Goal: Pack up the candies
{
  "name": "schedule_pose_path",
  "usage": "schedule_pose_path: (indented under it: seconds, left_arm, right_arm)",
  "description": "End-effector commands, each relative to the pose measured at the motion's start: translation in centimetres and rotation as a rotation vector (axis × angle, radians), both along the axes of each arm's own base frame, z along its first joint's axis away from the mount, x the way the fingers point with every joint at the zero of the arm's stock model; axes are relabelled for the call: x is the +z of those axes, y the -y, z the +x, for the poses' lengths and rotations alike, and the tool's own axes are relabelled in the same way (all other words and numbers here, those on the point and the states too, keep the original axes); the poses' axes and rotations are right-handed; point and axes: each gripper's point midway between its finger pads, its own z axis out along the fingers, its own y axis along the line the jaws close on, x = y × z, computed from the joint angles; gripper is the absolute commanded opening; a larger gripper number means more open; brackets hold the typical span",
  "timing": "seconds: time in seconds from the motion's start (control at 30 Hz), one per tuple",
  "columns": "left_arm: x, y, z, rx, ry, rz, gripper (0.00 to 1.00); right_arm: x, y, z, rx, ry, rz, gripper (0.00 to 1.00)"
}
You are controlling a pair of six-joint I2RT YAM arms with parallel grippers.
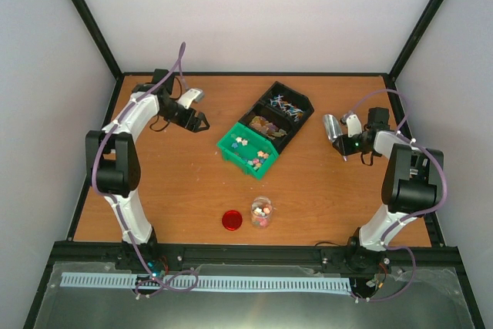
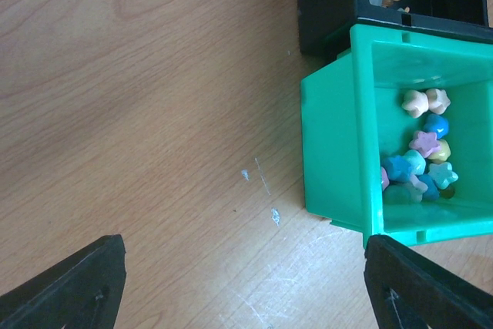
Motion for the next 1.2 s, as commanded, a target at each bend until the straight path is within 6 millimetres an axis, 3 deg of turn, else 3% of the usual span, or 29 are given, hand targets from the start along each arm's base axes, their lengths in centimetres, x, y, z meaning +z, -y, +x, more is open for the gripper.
schedule_pose_path:
  seconds: [0.0,0.17,0.27,0.47,0.63,0.77,0.83,1.03,1.17]
  left_arm:
    - [2.7,-0.2,0.2,-0.038,0.059,-0.002,0.88]
    - [6.0,-0.3,-1.1,-0.090,0.150,0.015,1.00]
    - [7.9,-0.6,-2.1,-0.119,0.208,0.037,1.00]
    - [11.4,-0.1,-4.3,-0.139,0.291,-0.004,1.00]
    - [13.5,0.3,-5.6,-0.171,0.425,-0.033,1.00]
    - [14.5,2.4,-8.7,-0.267,0.448,-0.180,1.00]
    - [13.8,3.1,-10.6,-0.322,0.402,-0.229,1.00]
    - [8.0,3.2,-14.3,-0.436,0.222,-0.211,1.00]
    - [6.2,2.8,-14.9,-0.452,0.256,-0.143,1.00]
  right_arm:
    - [3.5,-0.3,0.7,0.026,0.078,0.020,0.48]
    - [7.1,-1.1,0.3,0.086,0.149,0.024,0.72]
    - [9.1,-1.5,-0.3,0.128,0.199,0.012,0.88]
    - [13.7,-2.1,-1.9,0.218,0.329,-0.055,1.00]
    - [18.9,-2.3,-2.2,0.220,0.486,-0.090,1.00]
    - [22.9,-3.5,-2.6,0.239,0.478,0.004,1.00]
    - [24.2,-4.5,-3.2,0.288,0.451,0.055,1.00]
    - [24.4,-5.3,-3.7,0.292,0.392,0.131,1.00]
    - [23.9,-8.2,-5.3,0.441,0.393,0.112,1.00]
